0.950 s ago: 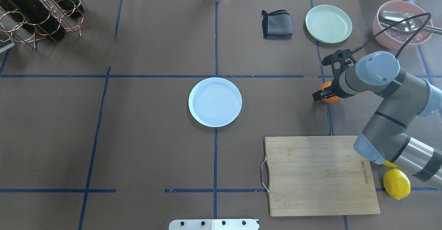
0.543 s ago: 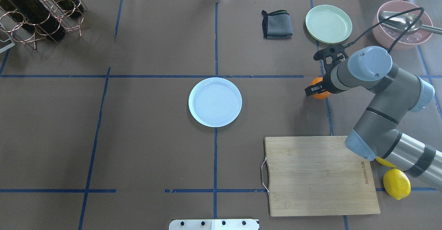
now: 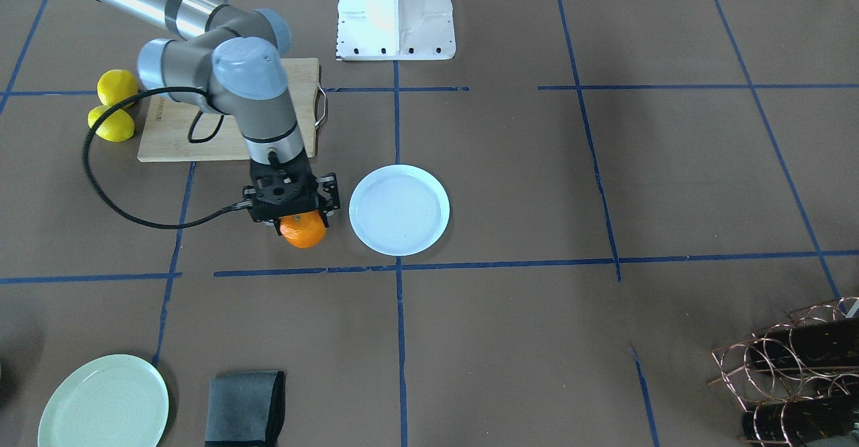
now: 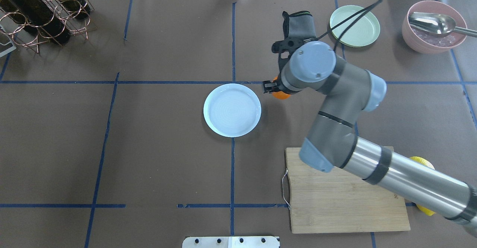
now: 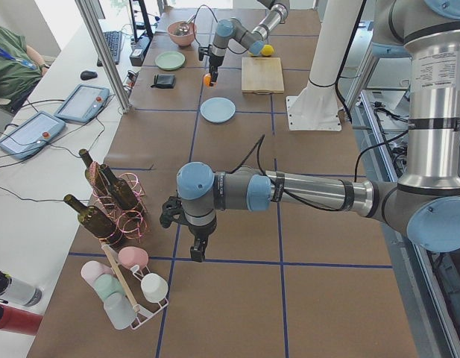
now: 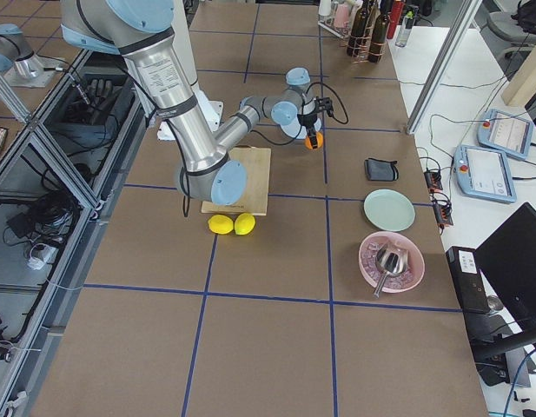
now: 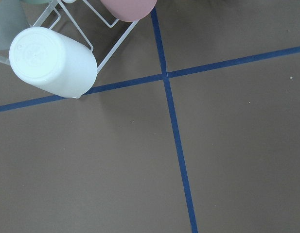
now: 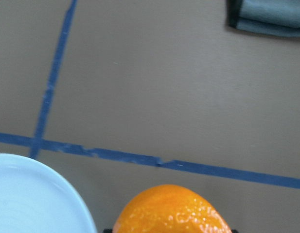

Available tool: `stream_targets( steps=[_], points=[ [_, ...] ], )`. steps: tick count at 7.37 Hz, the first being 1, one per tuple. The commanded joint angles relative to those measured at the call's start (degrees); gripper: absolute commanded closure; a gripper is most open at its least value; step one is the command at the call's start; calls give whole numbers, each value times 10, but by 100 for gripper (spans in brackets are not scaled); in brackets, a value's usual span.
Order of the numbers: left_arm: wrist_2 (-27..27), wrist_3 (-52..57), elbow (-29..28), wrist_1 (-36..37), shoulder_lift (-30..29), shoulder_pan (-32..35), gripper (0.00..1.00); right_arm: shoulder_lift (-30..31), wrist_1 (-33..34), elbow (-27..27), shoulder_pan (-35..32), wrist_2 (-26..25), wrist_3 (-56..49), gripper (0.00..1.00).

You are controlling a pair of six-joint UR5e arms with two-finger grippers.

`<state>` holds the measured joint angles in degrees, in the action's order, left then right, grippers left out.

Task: Pick orange to plate
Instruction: 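Carry the mandarin with the right gripper onto the light blue plate and release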

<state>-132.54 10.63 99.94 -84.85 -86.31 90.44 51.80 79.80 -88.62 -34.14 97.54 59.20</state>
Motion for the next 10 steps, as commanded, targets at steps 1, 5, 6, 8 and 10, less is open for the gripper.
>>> stream_targets(
  steps=[1, 5, 6, 8, 10],
  points=[
    [0, 1, 1, 0, 0, 0, 0, -132, 24, 119, 46, -49, 69, 63],
    [0, 1, -2, 0, 0, 0, 0, -146, 42, 148, 88, -80, 79, 37],
    [0, 1, -3, 0, 0, 0, 0, -145, 42, 148, 91, -81, 84, 19],
    [0, 1, -3, 0, 0, 0, 0, -146, 42, 147, 91, -82, 84, 0],
    [0, 1, -4, 0, -1, 0, 0, -147, 65, 118, 67, -68, 71, 0]
  ],
)
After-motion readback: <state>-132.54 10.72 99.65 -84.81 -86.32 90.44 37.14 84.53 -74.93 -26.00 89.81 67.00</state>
